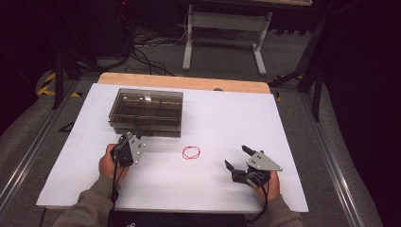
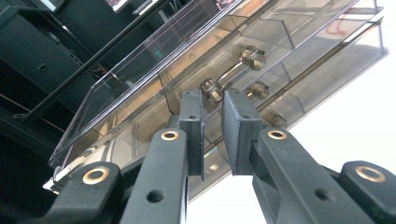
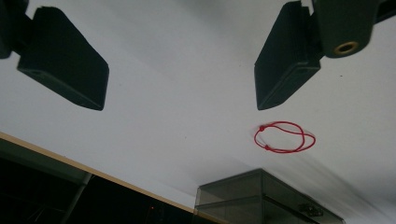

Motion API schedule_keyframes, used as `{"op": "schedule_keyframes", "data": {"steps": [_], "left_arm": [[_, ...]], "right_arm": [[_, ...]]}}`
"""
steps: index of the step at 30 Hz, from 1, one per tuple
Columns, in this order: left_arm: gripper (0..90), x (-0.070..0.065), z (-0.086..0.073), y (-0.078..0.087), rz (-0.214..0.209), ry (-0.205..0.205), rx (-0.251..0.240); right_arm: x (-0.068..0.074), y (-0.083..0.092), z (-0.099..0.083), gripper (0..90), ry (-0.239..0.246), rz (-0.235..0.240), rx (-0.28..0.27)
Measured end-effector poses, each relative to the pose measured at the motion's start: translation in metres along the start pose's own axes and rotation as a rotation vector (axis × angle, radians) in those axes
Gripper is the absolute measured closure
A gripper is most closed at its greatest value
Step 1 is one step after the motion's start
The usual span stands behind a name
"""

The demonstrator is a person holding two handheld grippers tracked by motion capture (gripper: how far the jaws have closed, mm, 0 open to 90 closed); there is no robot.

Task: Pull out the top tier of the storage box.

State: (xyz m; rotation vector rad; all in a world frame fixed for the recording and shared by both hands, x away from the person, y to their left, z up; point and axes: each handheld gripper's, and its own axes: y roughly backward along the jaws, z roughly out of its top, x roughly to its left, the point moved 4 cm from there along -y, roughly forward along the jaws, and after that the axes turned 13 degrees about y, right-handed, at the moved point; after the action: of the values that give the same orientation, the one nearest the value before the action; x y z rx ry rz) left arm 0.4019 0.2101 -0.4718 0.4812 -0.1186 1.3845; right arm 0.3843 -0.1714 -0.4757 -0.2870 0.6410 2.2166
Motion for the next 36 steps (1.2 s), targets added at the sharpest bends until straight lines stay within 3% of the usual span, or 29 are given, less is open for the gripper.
{"op": "schedule_keyframes", "data": {"steps": [5, 7, 10, 11, 16, 17, 18, 20, 23, 24, 28, 29, 36], "left_arm": [[73.4, 0.004, 0.001, 0.005, -0.046, 0.039, 0.003], [75.6, 0.006, 0.002, 0.008, -0.063, 0.061, 0.003], [86.2, 0.01, 0.006, 0.013, -0.077, 0.084, -0.014], [89.4, 0.014, 0.01, 0.017, -0.11, 0.107, -0.027], [89.5, 0.029, 0.028, 0.016, -0.165, 0.137, -0.021], [89.4, 0.032, 0.03, 0.013, -0.189, 0.145, 0.009], [89.4, 0.032, 0.03, 0.013, -0.189, 0.145, 0.009], [89.4, 0.042, 0.034, 0.003, -0.217, 0.164, 0.086], [89.4, 0.049, 0.037, -0.003, -0.225, 0.189, 0.12], [89.4, 0.055, 0.041, -0.01, -0.25, 0.199, 0.166], [89.4, 0.062, 0.043, -0.017, -0.268, 0.19, 0.238], [89.4, 0.065, 0.046, -0.02, -0.316, 0.184, 0.271], [89.4, 0.064, 0.049, -0.02, -0.344, 0.147, 0.366]], "right_arm": [[0.001, 0.0, 0.0, 18.9, -0.003, 0.003, 0.0], [0.0, 0.0, 0.0, 18.9, -0.004, 0.003, -0.003], [0.0, 0.001, 0.0, 18.9, -0.007, 0.002, -0.002], [0.0, 0.001, 0.0, 18.9, -0.006, 0.001, -0.004], [-0.001, 0.001, 0.001, 19.1, -0.011, 0.002, -0.01], [-0.001, 0.001, 0.001, 19.1, -0.015, 0.001, -0.007], [-0.001, 0.001, 0.001, 19.2, -0.013, 0.001, -0.005], [0.0, 0.0, 0.0, 19.2, -0.012, 0.005, -0.002], [0.002, -0.001, 0.0, 19.4, -0.01, 0.007, 0.002], [0.002, -0.001, 0.0, 19.5, -0.011, 0.009, 0.004], [0.002, -0.001, 0.0, 19.5, -0.011, 0.013, 0.006], [0.001, -0.001, 0.0, 19.6, -0.01, 0.013, 0.005], [0.001, -0.001, -0.001, 19.9, -0.009, 0.016, 0.006]]}}
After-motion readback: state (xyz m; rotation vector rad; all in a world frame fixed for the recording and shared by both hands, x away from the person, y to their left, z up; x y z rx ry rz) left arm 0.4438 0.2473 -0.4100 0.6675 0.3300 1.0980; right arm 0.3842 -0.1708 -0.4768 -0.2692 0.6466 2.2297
